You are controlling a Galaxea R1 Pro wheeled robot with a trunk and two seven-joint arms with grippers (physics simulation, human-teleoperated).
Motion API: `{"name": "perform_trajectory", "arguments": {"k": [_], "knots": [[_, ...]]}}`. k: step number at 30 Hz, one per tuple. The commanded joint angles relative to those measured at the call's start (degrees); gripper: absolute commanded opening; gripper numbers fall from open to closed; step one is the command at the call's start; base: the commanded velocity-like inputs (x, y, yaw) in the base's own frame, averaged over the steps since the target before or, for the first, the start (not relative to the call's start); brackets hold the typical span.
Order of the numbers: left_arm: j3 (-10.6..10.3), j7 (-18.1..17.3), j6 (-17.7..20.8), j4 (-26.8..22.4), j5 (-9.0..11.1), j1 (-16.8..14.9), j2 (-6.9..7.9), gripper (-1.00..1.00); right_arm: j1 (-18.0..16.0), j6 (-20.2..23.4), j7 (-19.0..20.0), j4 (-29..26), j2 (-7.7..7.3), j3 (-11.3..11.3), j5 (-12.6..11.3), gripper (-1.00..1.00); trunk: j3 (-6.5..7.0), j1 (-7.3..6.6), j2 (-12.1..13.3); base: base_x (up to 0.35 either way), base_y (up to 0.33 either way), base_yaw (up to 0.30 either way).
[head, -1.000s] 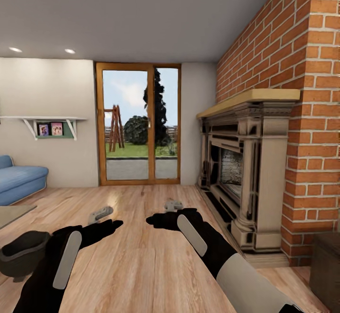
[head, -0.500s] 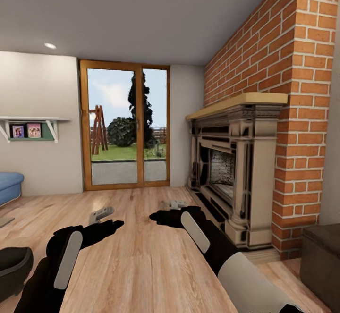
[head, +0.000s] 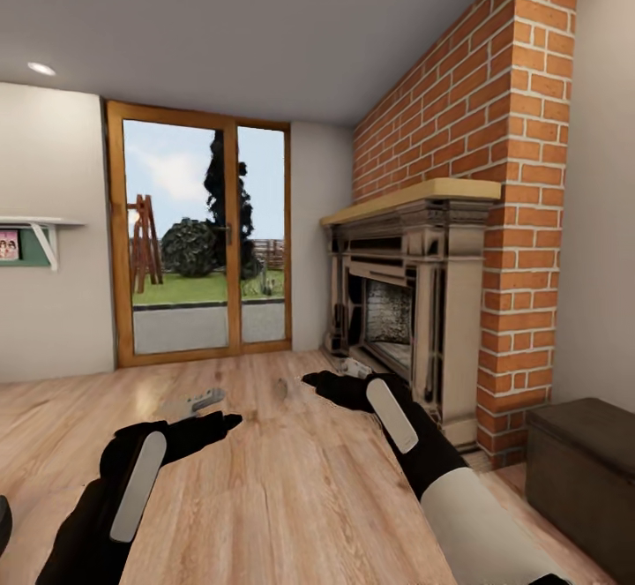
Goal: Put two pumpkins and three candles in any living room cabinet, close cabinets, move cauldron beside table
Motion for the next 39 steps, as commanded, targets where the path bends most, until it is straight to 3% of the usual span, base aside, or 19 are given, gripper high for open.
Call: {"name": "perform_trajectory", "arguments": {"k": [1,5,14,23,29,39], "knots": [[-0.9,0.5,0.2,-0.1,0.6,0.0,0.02,1.00,0.0,0.1,-0.5,0.2,-0.13,-0.7,-0.7,1.00,-0.05,-0.01,0.0,0.016,0.011,-0.283],[-2.2,0.5,0.1,0.0,0.6,0.0,-0.10,1.00,0.0,0.1,-0.2,1.2,-0.39,-3.1,-0.7,1.00,0.10,-0.01,0.0,0.006,0.004,-0.282],[-2.6,0.5,0.3,-0.1,0.6,0.0,-0.03,1.00,0.0,0.7,0.8,1.6,-2.22,-4.0,-0.7,1.00,0.42,-0.01,0.0,0.001,0.000,-0.281],[-3.2,0.5,0.3,-0.1,0.6,0.0,0.00,1.00,0.0,3.4,0.9,1.5,-2.70,-6.2,-1.0,1.00,0.89,-0.06,0.0,0.000,0.000,-0.260],[-3.2,0.5,0.3,0.0,0.6,0.0,0.02,1.00,0.0,5.6,0.9,1.5,-3.63,-8.8,-3.0,1.00,1.54,-0.19,0.1,0.000,0.000,-0.020],[-3.4,0.5,0.3,-0.2,0.6,0.0,-0.26,1.00,0.0,8.0,0.8,1.6,-4.18,-9.2,-3.3,1.00,0.64,-0.19,0.1,0.000,0.000,0.068]]}}
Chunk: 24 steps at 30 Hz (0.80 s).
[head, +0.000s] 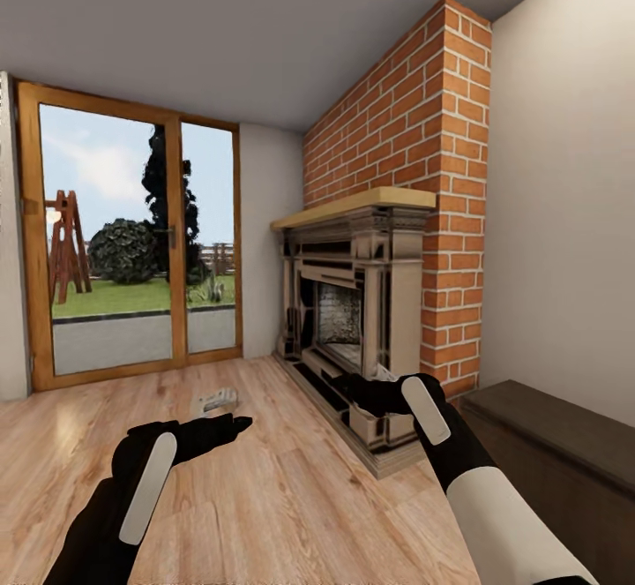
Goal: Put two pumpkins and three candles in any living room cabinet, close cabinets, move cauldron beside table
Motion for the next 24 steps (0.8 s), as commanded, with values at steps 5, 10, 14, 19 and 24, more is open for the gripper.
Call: {"name": "perform_trajectory", "arguments": {"k": [5,10,14,19,24], "knots": [[0.0,0.5,0.3,0.0,0.6,0.0,0.14,1.00,0.0,0.1,-0.5,0.0,-0.56,0.0,-0.7,1.00,-0.54,-0.01,0.0,0.000,0.000,0.069],[0.0,0.5,0.3,0.0,0.6,0.0,0.02,1.00,0.0,0.1,-0.5,0.0,-0.62,0.0,-0.7,1.00,-1.00,-0.01,0.0,0.000,0.000,0.066],[0.0,0.5,0.3,0.0,0.6,0.0,-0.03,1.00,0.0,0.1,-0.5,0.0,-0.63,0.1,-0.7,1.00,-1.36,-0.01,0.0,0.000,0.000,0.055],[0.0,0.5,0.3,0.0,0.6,0.0,0.06,1.00,0.0,0.1,-0.5,0.0,-0.55,0.1,-0.7,1.00,-1.82,-0.01,0.0,0.000,0.000,0.011],[0.0,0.5,0.3,0.0,0.6,0.0,0.03,1.00,0.0,0.1,-0.5,0.0,-0.61,0.1,-0.7,1.00,-2.28,-0.01,0.0,-0.053,0.000,0.001]]}}
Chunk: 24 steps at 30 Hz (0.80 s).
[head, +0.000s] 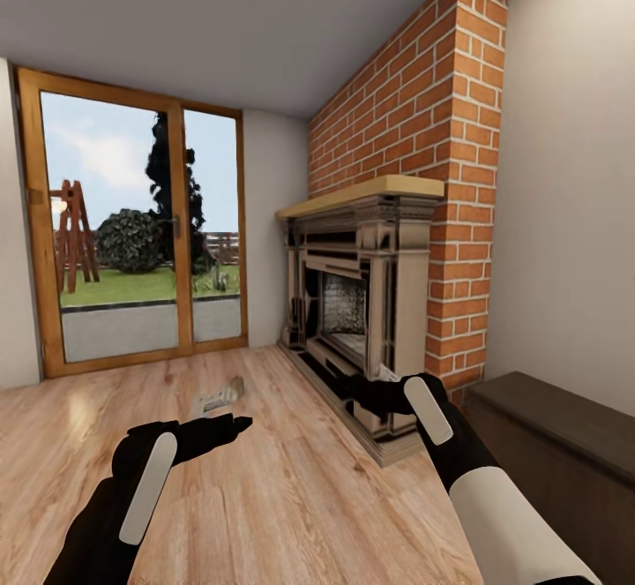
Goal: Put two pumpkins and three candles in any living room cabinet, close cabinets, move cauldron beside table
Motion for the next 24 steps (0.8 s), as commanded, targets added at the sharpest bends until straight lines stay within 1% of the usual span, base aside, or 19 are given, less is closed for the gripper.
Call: {"name": "perform_trajectory", "arguments": {"k": [1,13,24], "knots": [[0.0,0.5,0.3,-0.1,0.6,0.0,-0.02,1.00,0.0,0.1,-0.6,-0.1,-0.01,0.0,-0.6,1.00,-0.17,-0.02,0.0,-0.106,0.000,0.000],[0.0,0.5,0.3,-0.1,0.6,0.0,0.05,1.00,0.0,0.1,-0.6,0.0,-0.02,0.0,-0.6,1.00,-1.27,-0.02,0.0,-0.134,0.000,0.000],[0.0,0.5,0.3,-0.1,0.6,0.0,0.06,1.00,0.0,0.1,-0.6,0.0,-0.02,0.0,-0.6,1.00,-2.28,-0.02,0.0,-0.012,0.000,0.000]]}}
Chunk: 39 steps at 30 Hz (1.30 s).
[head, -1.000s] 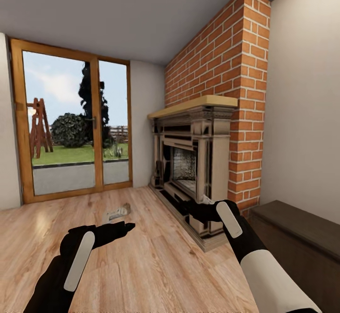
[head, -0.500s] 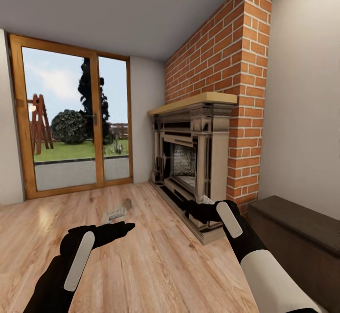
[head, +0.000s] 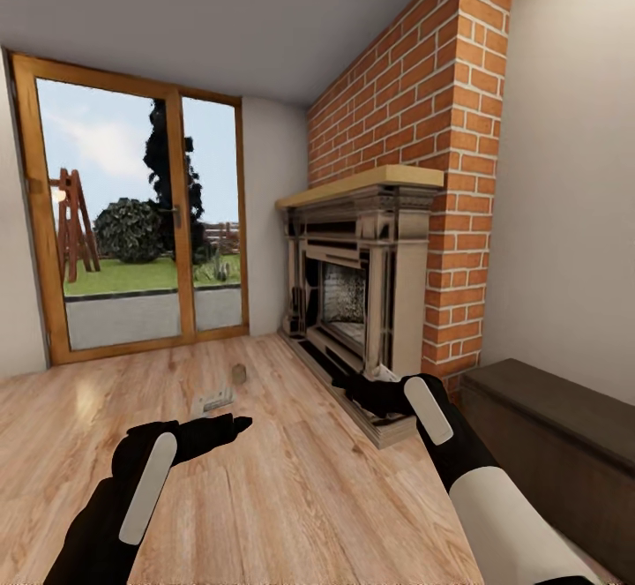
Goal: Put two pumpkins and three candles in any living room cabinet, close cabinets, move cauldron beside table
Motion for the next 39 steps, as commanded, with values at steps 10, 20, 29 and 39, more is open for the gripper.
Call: {"name": "perform_trajectory", "arguments": {"k": [10,20,29,39], "knots": [[0.0,0.5,0.2,0.0,0.6,0.0,-0.01,1.00,0.0,0.0,-0.6,-0.1,0.07,0.0,-0.6,1.00,-1.00,-0.01,0.0,0.000,0.000,0.000],[0.0,0.5,0.2,0.1,0.6,0.0,-0.01,1.00,0.0,0.0,-0.6,-0.1,0.08,0.0,-0.6,1.00,-1.91,-0.01,0.0,0.000,0.000,0.000],[0.0,0.5,0.2,0.2,0.6,0.0,0.19,1.00,0.0,0.0,-0.6,-0.1,0.02,0.0,-0.6,1.00,-2.73,-0.01,0.0,0.000,0.000,0.000],[0.4,0.5,0.2,0.5,0.8,0.0,0.47,1.00,0.0,-0.6,-0.4,3.3,-0.88,0.0,-0.5,1.00,-3.65,-0.01,0.0,0.000,0.000,0.000]]}}
